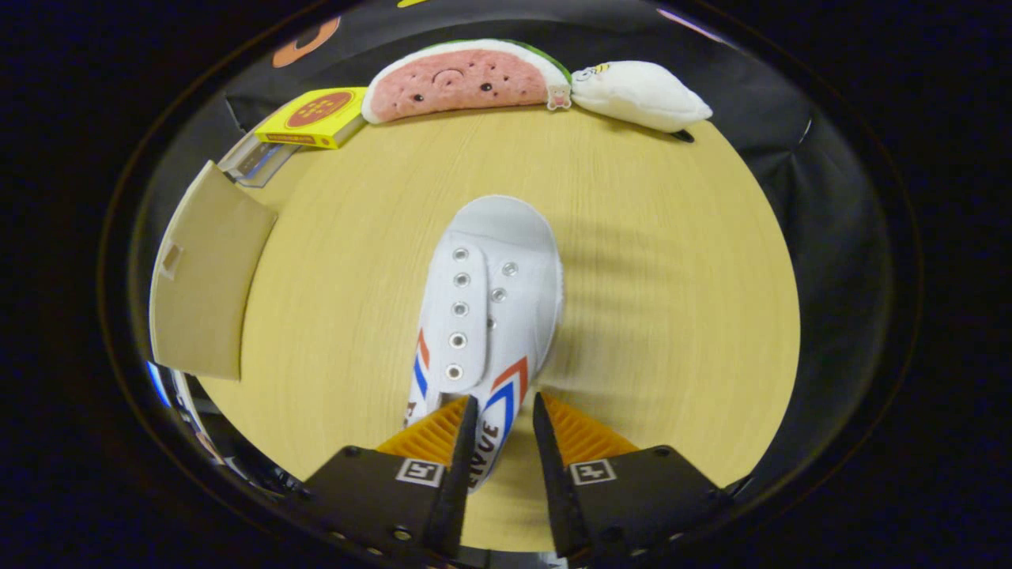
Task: Open the storage box then place both shoes into the box .Put the left shoe in first, then the right shoe, with the right side of both shoes facing outward in a uniform manner.
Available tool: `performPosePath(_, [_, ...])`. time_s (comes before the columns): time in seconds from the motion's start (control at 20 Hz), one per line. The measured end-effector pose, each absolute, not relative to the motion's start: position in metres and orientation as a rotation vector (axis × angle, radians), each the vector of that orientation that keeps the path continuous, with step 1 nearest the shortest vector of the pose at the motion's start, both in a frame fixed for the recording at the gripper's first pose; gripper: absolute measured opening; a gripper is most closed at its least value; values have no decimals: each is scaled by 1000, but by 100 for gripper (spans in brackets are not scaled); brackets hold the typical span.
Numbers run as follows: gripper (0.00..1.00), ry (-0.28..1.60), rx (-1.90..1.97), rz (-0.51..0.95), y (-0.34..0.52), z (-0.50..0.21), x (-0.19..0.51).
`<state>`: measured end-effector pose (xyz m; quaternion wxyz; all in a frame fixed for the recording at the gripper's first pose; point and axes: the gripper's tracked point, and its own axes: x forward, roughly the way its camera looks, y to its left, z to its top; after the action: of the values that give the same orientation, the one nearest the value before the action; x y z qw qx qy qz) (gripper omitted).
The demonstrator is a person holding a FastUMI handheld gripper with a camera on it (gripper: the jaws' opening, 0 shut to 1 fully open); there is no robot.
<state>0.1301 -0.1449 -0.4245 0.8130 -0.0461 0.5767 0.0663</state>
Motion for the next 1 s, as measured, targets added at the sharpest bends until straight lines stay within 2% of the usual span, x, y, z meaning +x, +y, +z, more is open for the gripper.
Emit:
performPosePath(0.05, [34, 1224, -113, 153, -145, -423, 129])
performPosePath(0.15, [24, 1230, -120, 138, -150, -425, 130])
performPosePath(0.2, [24, 1248, -52, 109, -156, -422, 128])
performPosePath(0.25, [1, 1260, 28, 97, -151, -421, 132])
performPosePath(0.6, [1, 1286, 178, 150, -142, -392, 123])
performPosePath(1.0, [1, 1196, 166, 247, -67, -298, 98])
